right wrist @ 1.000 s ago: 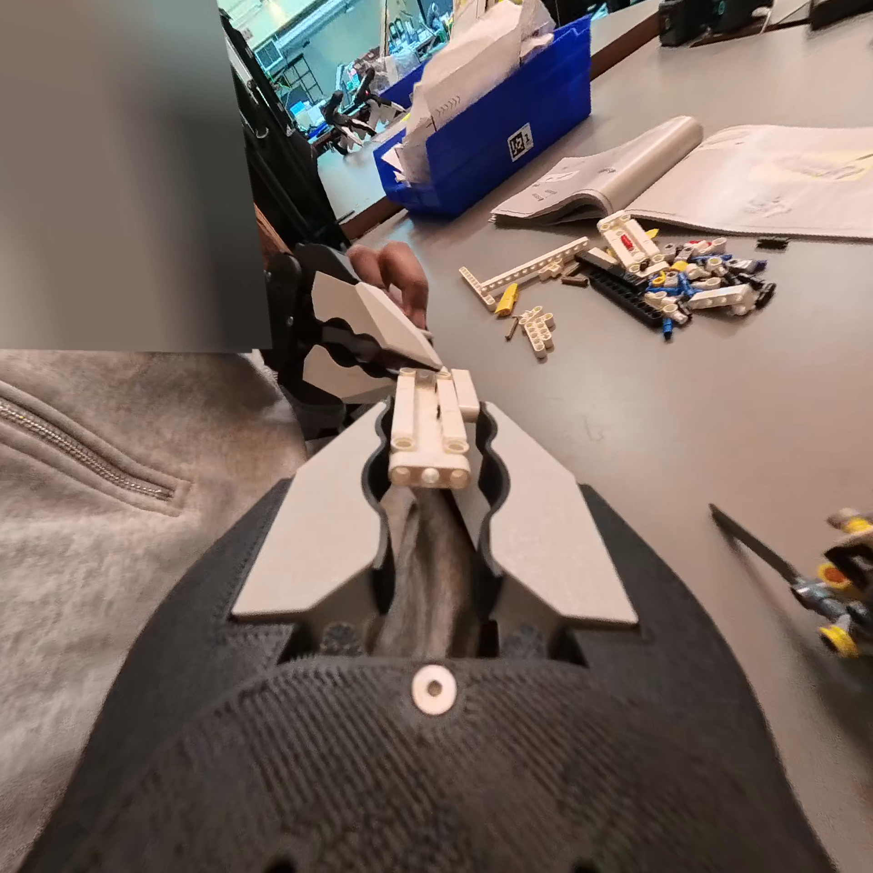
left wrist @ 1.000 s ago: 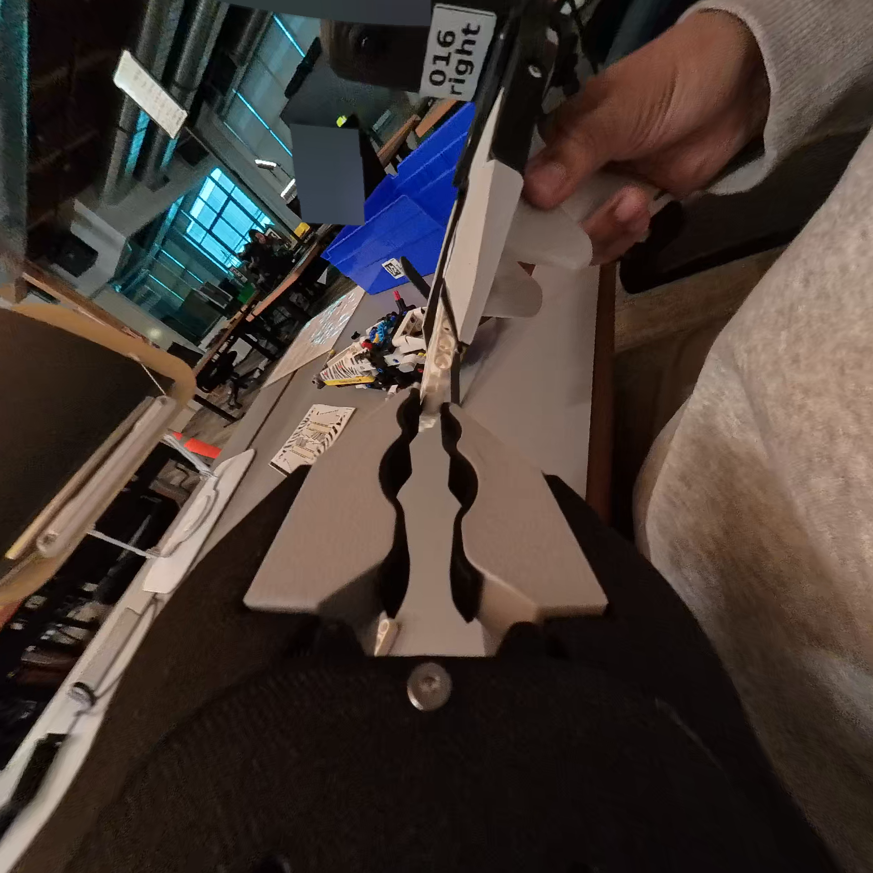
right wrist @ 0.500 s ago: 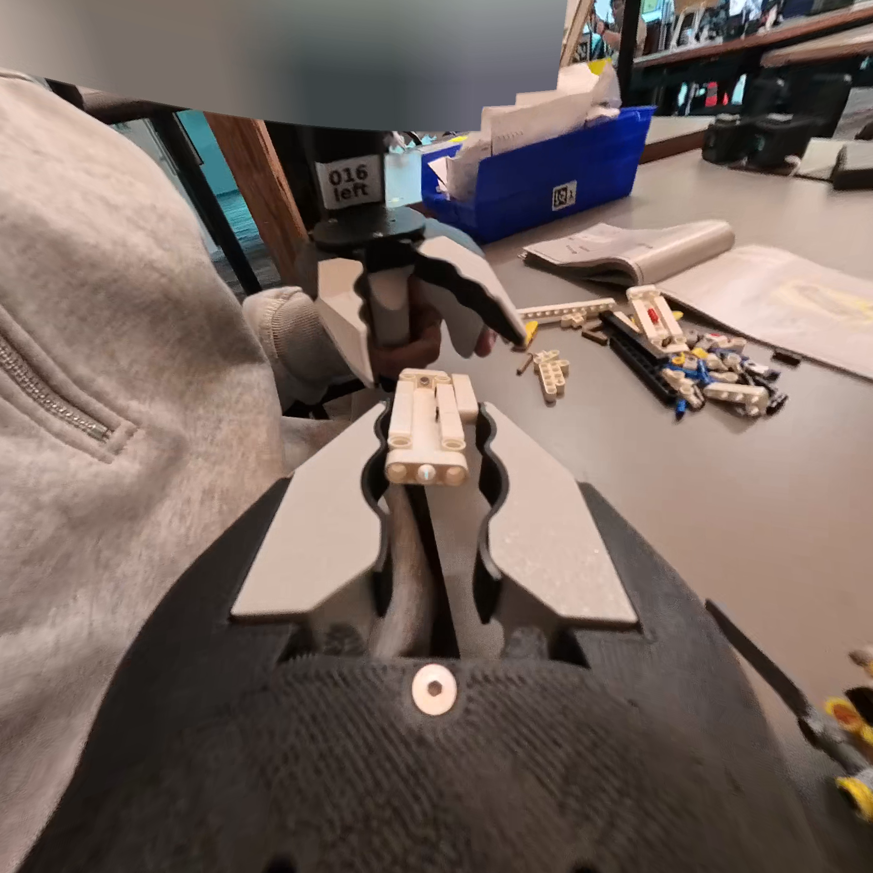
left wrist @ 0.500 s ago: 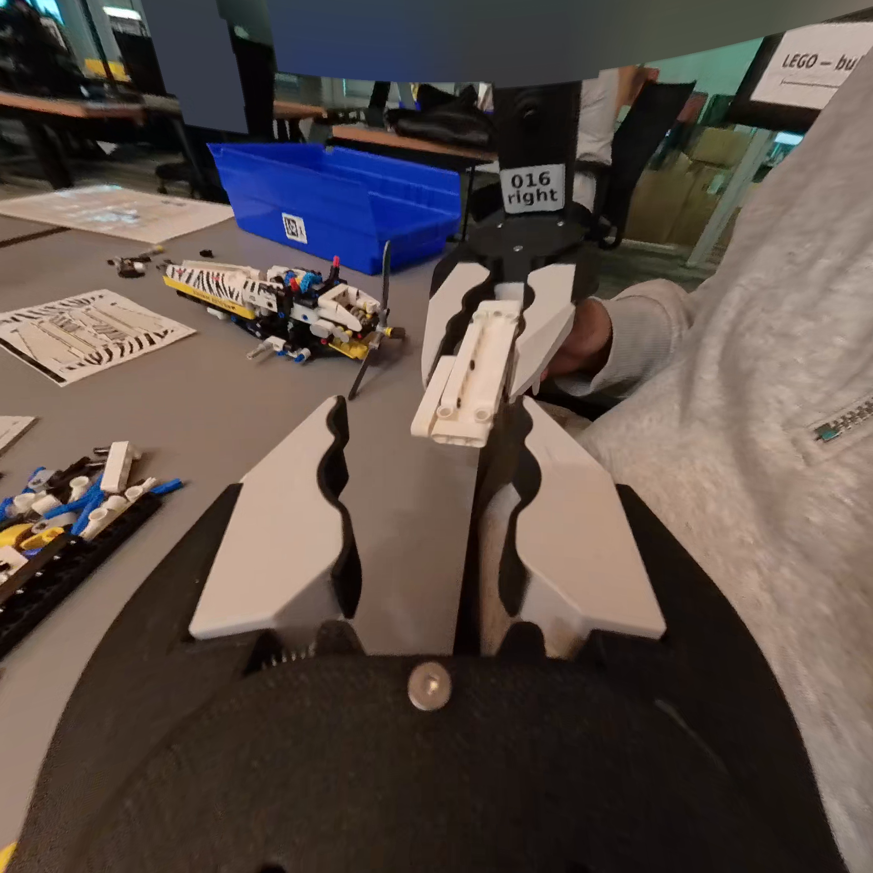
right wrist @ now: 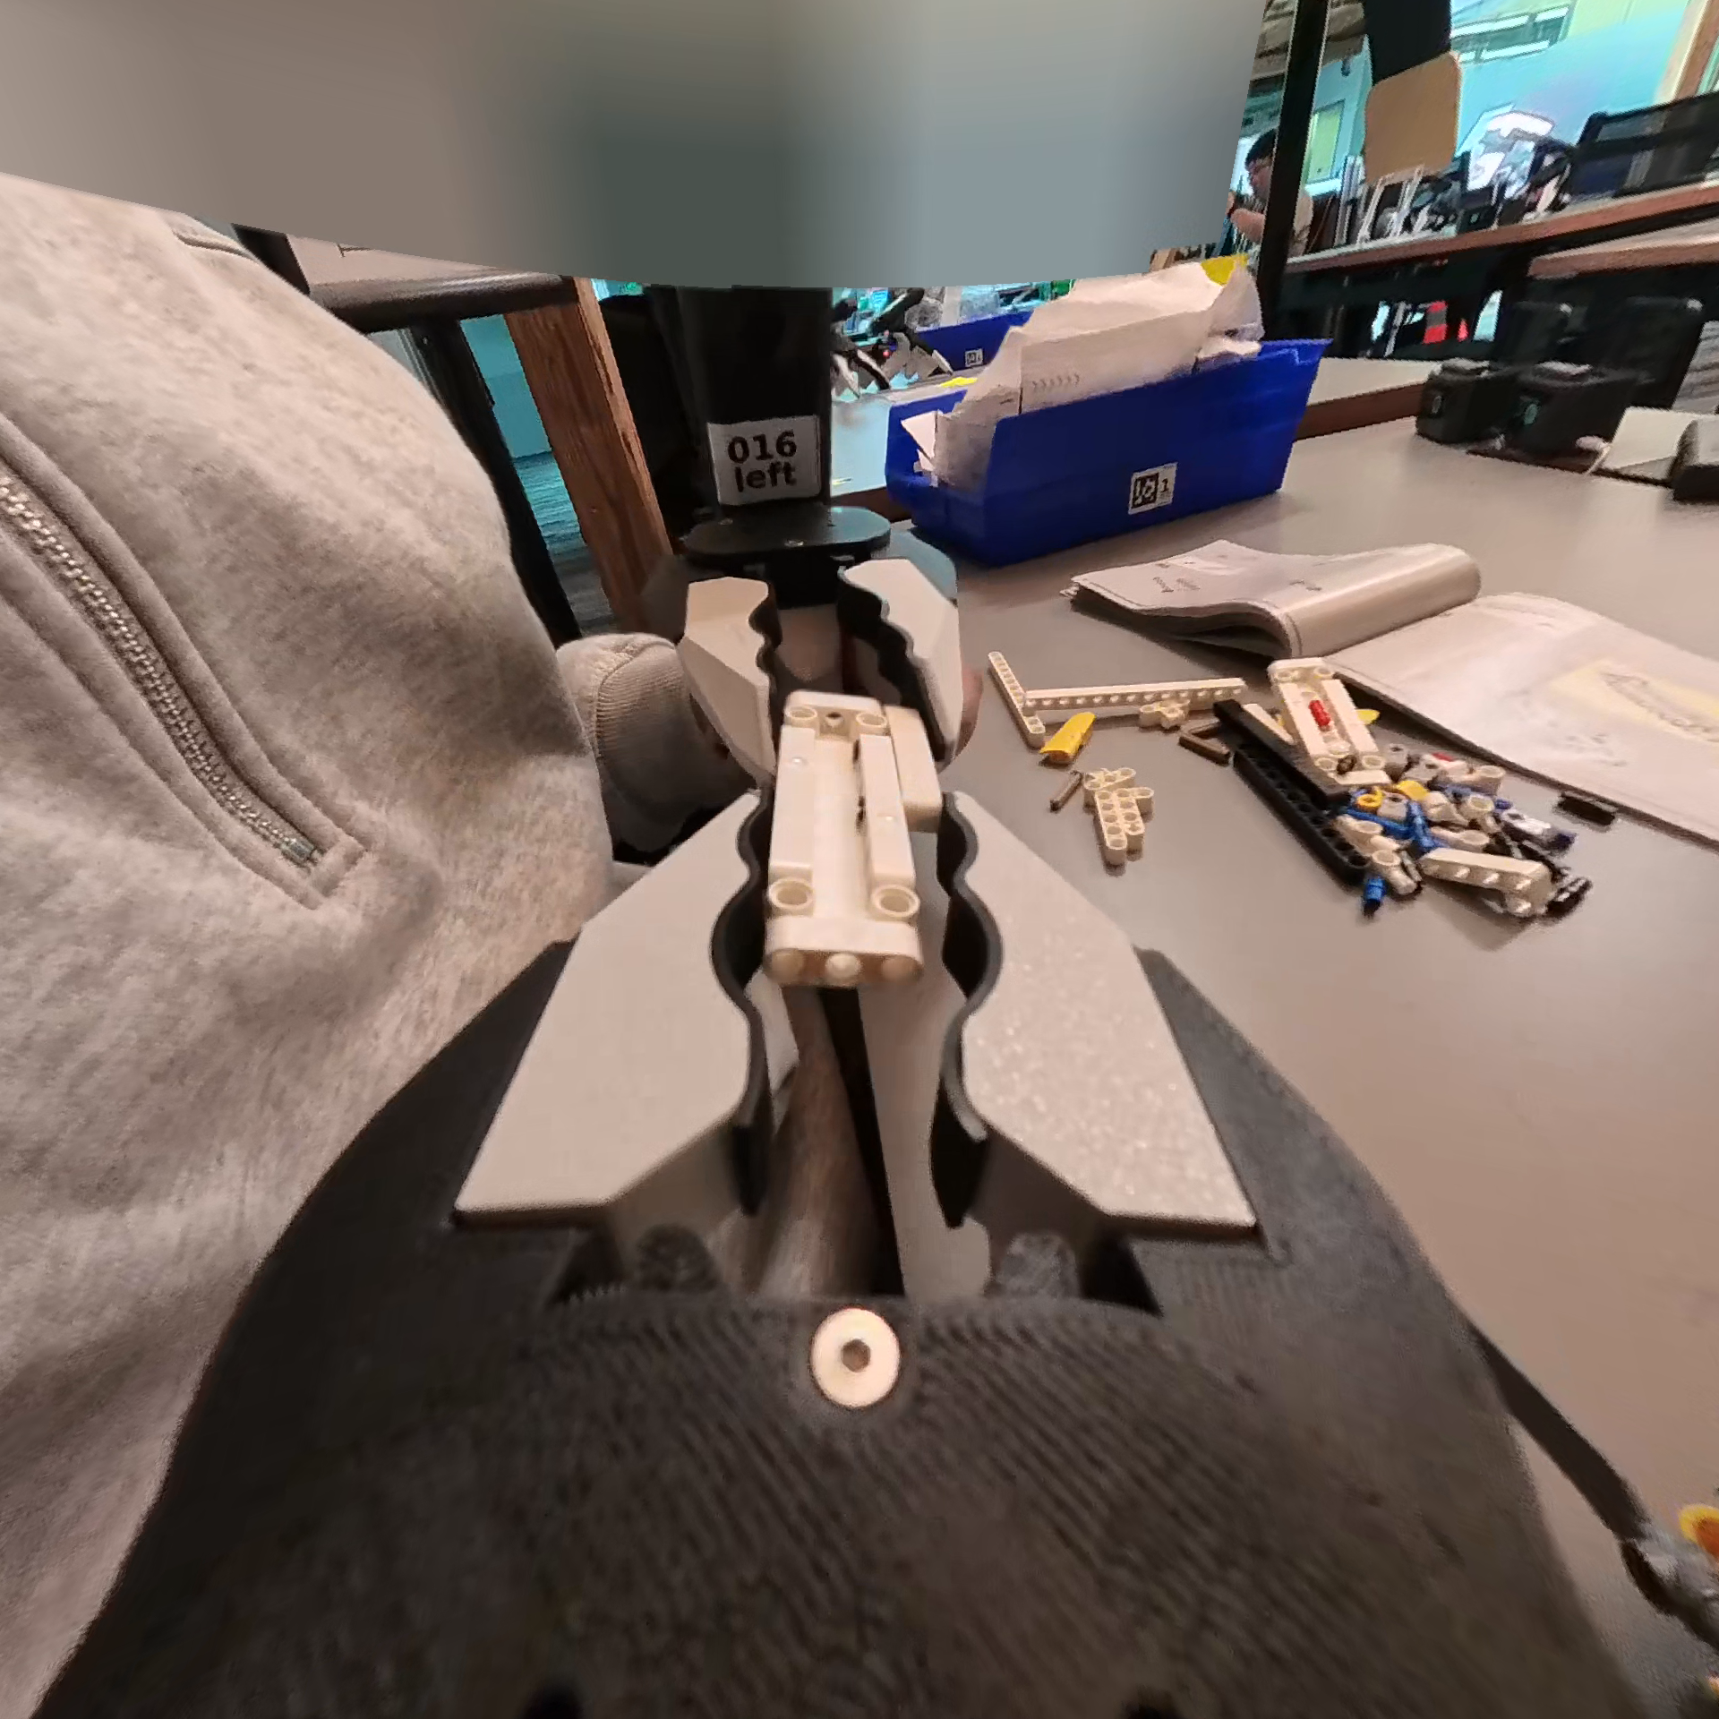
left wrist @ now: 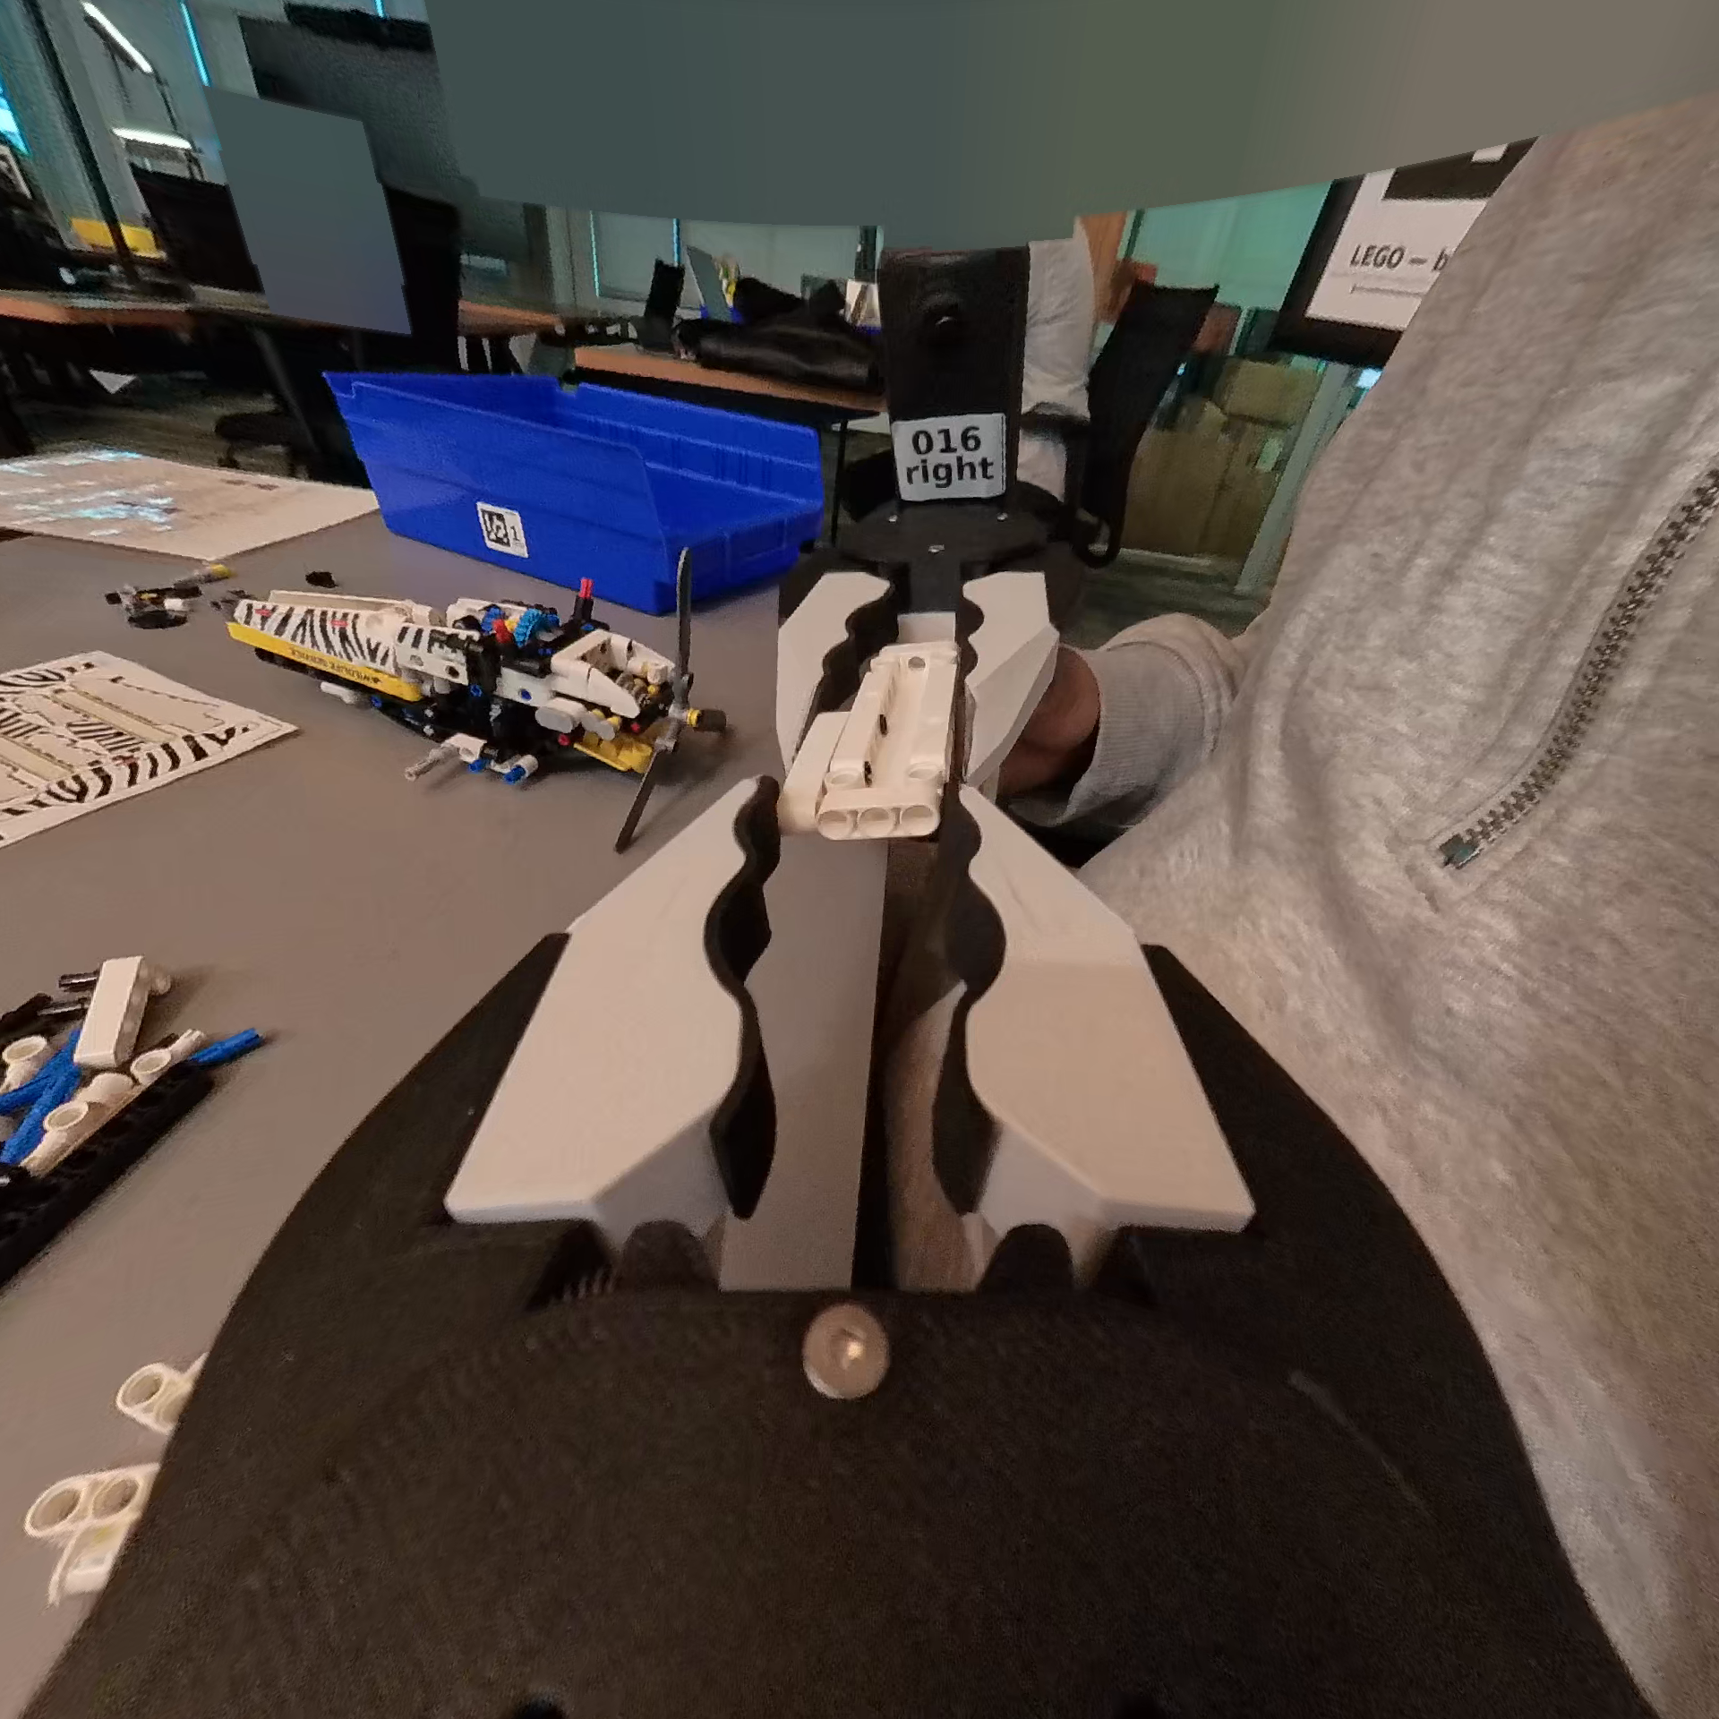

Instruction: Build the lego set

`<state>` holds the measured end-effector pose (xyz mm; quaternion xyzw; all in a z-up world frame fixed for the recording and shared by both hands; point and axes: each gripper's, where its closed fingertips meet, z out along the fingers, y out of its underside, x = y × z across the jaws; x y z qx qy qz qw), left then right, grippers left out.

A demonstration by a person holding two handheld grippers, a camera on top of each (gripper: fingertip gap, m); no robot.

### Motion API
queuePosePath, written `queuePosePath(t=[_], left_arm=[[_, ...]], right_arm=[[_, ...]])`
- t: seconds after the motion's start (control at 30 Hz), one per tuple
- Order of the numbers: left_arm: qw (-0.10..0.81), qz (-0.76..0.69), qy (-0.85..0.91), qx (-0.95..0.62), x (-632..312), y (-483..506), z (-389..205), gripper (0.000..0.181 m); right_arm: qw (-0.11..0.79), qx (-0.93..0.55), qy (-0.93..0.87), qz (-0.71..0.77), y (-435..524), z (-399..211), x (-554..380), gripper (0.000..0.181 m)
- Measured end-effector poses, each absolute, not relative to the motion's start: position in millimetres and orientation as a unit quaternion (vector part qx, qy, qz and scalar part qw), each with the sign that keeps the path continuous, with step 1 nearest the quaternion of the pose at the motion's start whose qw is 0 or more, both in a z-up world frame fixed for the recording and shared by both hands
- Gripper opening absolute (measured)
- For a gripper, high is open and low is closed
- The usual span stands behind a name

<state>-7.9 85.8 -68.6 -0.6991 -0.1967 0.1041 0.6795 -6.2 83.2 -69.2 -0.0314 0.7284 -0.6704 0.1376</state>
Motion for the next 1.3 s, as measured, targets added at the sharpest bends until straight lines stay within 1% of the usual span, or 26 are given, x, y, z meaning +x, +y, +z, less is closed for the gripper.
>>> queuePosePath(t=[0.3, 0.43, 0.53, 0.67, 0.83, 1.13, 1.23, 1.3], left_arm=[[0.678, 0.098, -0.187, -0.704, -5, 88, -70, 0.033], [0.682, 0.082, -0.208, -0.697, -10, 87, -70, 0.034], [0.685, 0.064, -0.203, -0.697, -6, 88, -71, 0.04], [0.692, 0.057, -0.216, -0.687, -9, 87, -70, 0.034], [0.686, 0.021, -0.209, -0.697, -3, 94, -76, 0.034], [0.667, 0.089, -0.183, -0.716, -3, 101, -76, 0.034], [0.657, 0.098, -0.198, -0.721, -8, 101, -80, 0.034], [0.65, 0.107, -0.197, -0.726, -8, 102, -81, 0.034]], right_arm=[[0.121, -0.047, 0.741, -0.658, 86, -69, -4, 0.033], [0.153, -0.018, 0.733, -0.662, 84, -72, -11, 0.033], [0.172, -0.01, 0.728, -0.664, 84, -72, -11, 0.033], [0.13, -0.031, 0.75, -0.647, 85, -79, -9, 0.033], [0.094, -0.065, 0.768, -0.631, 87, -85, -4, 0.033], [0.11, -0.077, 0.775, -0.617, 95, -83, -3, 0.033], [0.122, -0.058, 0.797, -0.588, 94, -95, -6, 0.032], [0.111, -0.059, 0.807, -0.576, 94, -100, -7, 0.032]])
